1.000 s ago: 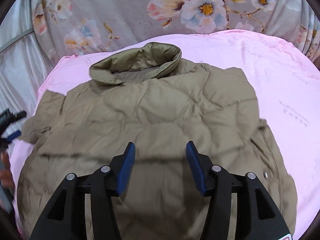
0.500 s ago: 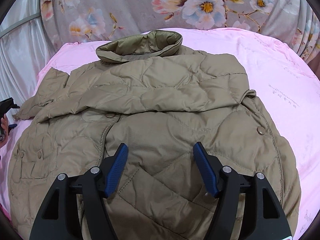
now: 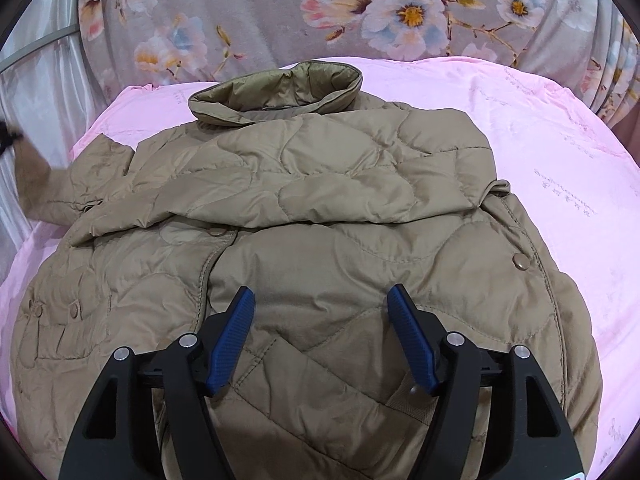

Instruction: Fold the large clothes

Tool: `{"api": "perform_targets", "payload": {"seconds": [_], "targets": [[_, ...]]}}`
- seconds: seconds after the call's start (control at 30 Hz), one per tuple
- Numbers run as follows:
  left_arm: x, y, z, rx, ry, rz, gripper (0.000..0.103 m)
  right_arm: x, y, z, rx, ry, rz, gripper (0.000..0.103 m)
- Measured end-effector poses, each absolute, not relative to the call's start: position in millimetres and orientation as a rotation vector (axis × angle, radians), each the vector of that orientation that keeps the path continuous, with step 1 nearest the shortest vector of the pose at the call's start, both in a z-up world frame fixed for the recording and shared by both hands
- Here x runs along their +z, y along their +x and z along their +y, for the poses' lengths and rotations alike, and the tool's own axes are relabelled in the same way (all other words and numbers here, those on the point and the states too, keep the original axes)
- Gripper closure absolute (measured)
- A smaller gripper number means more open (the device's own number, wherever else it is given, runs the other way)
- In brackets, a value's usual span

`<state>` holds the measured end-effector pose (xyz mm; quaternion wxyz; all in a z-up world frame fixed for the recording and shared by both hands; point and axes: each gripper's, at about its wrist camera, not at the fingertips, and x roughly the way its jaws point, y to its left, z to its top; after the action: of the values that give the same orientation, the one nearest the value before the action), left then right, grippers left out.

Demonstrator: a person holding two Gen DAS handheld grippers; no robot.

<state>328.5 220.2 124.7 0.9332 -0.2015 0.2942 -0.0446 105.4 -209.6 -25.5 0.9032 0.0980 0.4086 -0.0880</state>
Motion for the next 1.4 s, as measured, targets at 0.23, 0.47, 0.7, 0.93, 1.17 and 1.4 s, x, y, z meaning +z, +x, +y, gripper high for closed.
{"api": "perform_targets", "payload": {"seconds": [0.23, 0.47, 0.7, 0.93, 1.17, 1.4], "targets": [[197.4, 261.1, 41.4, -0.419, -0.152, 0.506, 0.100, -19.4, 97.9, -218.6, -0.185, 0.258, 0.803, 0.035], [107.1, 229.3, -103.3, -0.635, 0.008, 0.692, 0.039, -8.4, 71.3, -245.7, -0.180, 0.420, 0.720, 0.029], [48.6, 245.6, -76.4, -0.633, -0.148, 0.856, 0.031, -4.2, 64.5, -264.4, -0.135, 0.491, 0.731, 0.029], [25.7, 258.8, 13.0, -0.505, -0.244, 0.960, 0.031, 25.7, 95.8, -283.9, -0.103, 0.476, 0.742, 0.028], [-36.0, 274.2, 75.1, -0.339, -0.492, 1.073, 0.031, 23.1, 158.7, -312.5, -0.118, 0.480, 0.776, 0.029], [-33.1, 266.1, 49.2, -0.366, -0.371, 1.085, 0.088, -11.7, 207.2, -333.3, -0.152, 0.604, 0.838, 0.049]]}}
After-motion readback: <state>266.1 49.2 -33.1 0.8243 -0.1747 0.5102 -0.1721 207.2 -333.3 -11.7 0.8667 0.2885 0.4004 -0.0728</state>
